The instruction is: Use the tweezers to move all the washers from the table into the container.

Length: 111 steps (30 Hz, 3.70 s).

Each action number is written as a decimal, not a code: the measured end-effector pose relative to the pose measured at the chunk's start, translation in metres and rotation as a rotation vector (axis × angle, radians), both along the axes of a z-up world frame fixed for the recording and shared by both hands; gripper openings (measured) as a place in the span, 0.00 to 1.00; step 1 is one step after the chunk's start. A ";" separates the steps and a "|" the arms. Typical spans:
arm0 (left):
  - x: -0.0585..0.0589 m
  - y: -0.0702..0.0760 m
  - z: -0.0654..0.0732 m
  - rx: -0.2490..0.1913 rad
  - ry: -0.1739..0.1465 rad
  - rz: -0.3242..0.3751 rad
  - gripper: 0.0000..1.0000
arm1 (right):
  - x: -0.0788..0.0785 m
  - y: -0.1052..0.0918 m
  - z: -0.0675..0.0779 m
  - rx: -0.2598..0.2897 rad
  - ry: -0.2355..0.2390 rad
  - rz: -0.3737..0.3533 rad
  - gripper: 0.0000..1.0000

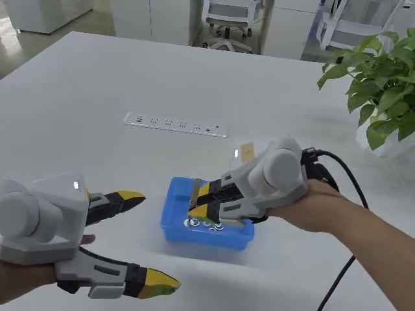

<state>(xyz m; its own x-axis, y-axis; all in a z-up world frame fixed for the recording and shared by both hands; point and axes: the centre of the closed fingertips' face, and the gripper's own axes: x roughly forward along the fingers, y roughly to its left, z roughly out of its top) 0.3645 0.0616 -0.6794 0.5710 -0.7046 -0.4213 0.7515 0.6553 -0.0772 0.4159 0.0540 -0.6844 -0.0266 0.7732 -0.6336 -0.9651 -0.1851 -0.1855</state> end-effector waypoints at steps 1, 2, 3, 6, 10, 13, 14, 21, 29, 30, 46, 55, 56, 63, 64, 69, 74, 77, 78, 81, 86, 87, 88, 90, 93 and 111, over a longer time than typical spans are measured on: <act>0.000 0.000 0.000 0.000 0.001 0.001 0.99 | 0.003 -0.001 0.000 0.002 0.001 -0.008 0.09; 0.000 0.001 0.000 0.002 0.000 0.001 0.99 | 0.005 -0.001 0.000 0.002 0.001 -0.011 0.09; 0.001 0.001 0.001 0.001 0.000 0.001 0.99 | 0.007 -0.002 -0.001 0.002 -0.001 -0.015 0.09; 0.001 0.001 0.003 -0.005 -0.004 0.005 0.99 | 0.013 -0.003 -0.002 0.000 -0.006 -0.022 0.09; 0.002 0.000 0.003 -0.007 -0.001 0.004 0.99 | 0.020 -0.004 -0.006 -0.003 -0.013 -0.033 0.09; 0.002 0.000 0.002 -0.008 0.002 0.002 0.99 | 0.024 -0.004 -0.010 -0.007 -0.015 -0.034 0.09; 0.002 0.000 0.002 -0.009 0.002 0.002 0.99 | 0.025 -0.005 -0.011 -0.009 -0.017 -0.034 0.09; 0.004 0.000 0.003 -0.015 0.001 0.005 0.99 | 0.032 -0.008 -0.023 -0.022 -0.009 -0.044 0.09; 0.005 -0.001 0.002 -0.013 0.007 0.009 0.99 | 0.039 -0.010 -0.036 -0.032 0.005 -0.055 0.09; 0.005 -0.001 0.002 -0.013 0.008 0.009 0.99 | 0.039 -0.010 -0.038 -0.036 0.008 -0.058 0.09; 0.013 0.007 -0.001 -0.002 -0.001 0.028 0.96 | 0.041 -0.010 -0.062 -0.068 0.037 -0.065 0.09; 0.021 0.004 -0.001 0.001 0.000 0.017 0.95 | 0.038 -0.012 -0.072 -0.084 0.054 -0.063 0.09; 0.022 0.003 -0.001 0.001 0.000 0.016 0.95 | 0.038 -0.012 -0.073 -0.083 0.056 -0.063 0.09; 0.033 -0.001 -0.004 0.031 0.003 -0.024 0.86 | 0.036 -0.014 -0.078 -0.089 0.062 -0.062 0.10; 0.034 -0.002 -0.004 0.030 0.008 -0.032 0.83 | 0.036 -0.014 -0.079 -0.091 0.062 -0.062 0.10; 0.047 -0.009 -0.002 0.032 0.004 -0.067 0.69 | 0.036 -0.014 -0.080 -0.086 0.066 -0.059 0.10; 0.057 -0.017 0.000 0.032 -0.007 -0.100 0.57 | 0.036 -0.013 -0.080 -0.087 0.068 -0.058 0.10; 0.065 -0.022 0.000 0.037 -0.011 -0.111 0.50 | 0.035 -0.013 -0.080 -0.086 0.067 -0.057 0.10; 0.067 -0.023 -0.001 0.047 -0.016 -0.118 0.47 | 0.035 -0.013 -0.080 -0.086 0.066 -0.056 0.10; 0.075 -0.025 -0.003 0.089 -0.058 -0.130 0.36 | 0.035 -0.014 -0.080 -0.090 0.060 -0.051 0.10; 0.082 -0.025 -0.007 0.101 -0.071 -0.147 0.25 | 0.035 -0.015 -0.081 -0.092 0.056 -0.049 0.10; 0.083 -0.026 -0.007 0.106 -0.074 -0.155 0.24 | 0.034 -0.015 -0.081 -0.093 0.055 -0.048 0.10; 0.082 -0.027 -0.008 0.109 -0.075 -0.164 0.23 | 0.034 -0.015 -0.081 -0.093 0.053 -0.046 0.10; 0.083 -0.029 -0.009 0.114 -0.077 -0.180 0.20 | 0.034 -0.015 -0.081 -0.094 0.052 -0.044 0.10; 0.084 -0.032 -0.011 0.127 -0.081 -0.200 0.14 | 0.034 -0.015 -0.081 -0.097 0.045 -0.038 0.10; 0.089 -0.039 -0.014 0.160 -0.094 -0.241 0.05 | 0.032 -0.016 -0.080 -0.121 0.000 0.028 0.12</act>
